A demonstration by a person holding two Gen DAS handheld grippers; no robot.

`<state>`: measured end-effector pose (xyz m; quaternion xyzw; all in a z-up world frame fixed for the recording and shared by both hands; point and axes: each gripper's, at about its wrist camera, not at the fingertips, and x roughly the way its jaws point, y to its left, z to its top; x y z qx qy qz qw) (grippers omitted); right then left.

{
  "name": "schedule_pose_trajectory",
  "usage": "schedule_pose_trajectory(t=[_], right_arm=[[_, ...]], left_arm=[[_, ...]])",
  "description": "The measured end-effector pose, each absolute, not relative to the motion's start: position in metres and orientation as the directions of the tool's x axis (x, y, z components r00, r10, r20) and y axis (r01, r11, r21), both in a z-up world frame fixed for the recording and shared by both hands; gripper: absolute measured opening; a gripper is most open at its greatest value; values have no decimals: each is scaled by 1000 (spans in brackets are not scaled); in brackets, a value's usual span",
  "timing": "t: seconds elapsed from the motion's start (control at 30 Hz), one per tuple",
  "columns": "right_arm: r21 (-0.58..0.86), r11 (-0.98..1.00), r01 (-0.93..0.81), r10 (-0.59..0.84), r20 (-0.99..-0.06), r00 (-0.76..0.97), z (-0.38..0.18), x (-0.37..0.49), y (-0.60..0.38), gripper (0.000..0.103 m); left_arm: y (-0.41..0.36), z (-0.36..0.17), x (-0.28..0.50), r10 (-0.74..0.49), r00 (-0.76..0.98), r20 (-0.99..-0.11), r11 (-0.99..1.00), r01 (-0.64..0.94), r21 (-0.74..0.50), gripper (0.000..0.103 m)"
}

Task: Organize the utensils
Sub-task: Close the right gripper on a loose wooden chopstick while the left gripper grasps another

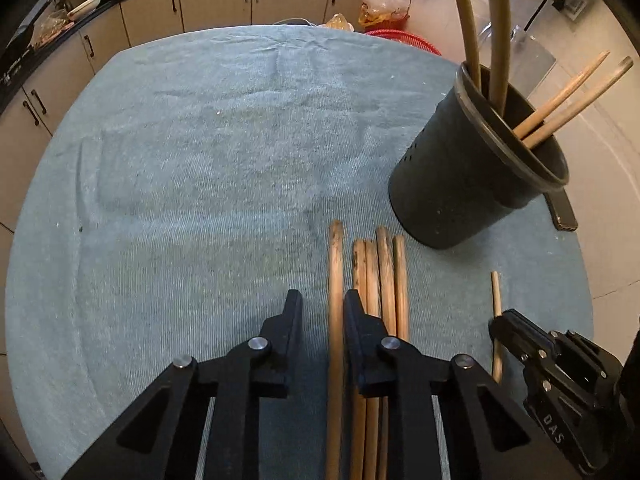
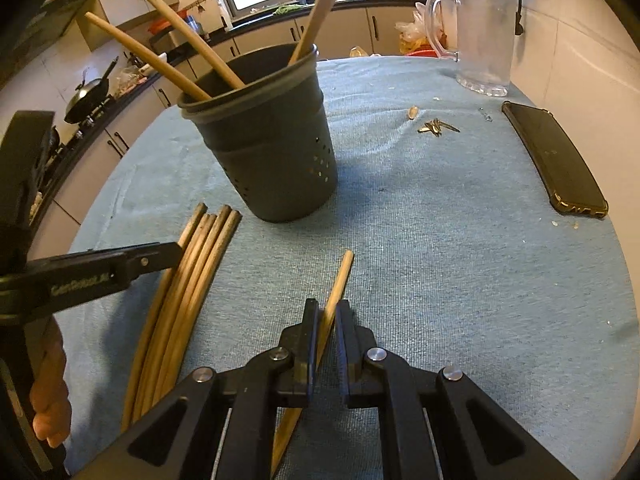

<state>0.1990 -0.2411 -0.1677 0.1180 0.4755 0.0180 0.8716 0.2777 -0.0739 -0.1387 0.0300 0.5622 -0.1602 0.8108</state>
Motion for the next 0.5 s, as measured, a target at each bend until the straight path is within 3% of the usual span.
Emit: schedule_pose_trajectory(t=[0.13, 0.23, 0.5], right_arm=[[215, 974, 72, 143, -829, 540, -165, 206, -239, 12], [199, 978, 67, 134, -836, 533, -166, 213, -234, 13], [155, 986, -64, 165, -833, 528, -165, 205, -204, 13]], left_arm=[[-85, -139, 295, -171, 307, -936, 955, 284, -82, 22], [-83, -139, 297, -139, 316, -938, 964, 261, -55, 9], [-23, -138, 251, -183, 347, -920, 978, 157, -135, 7]])
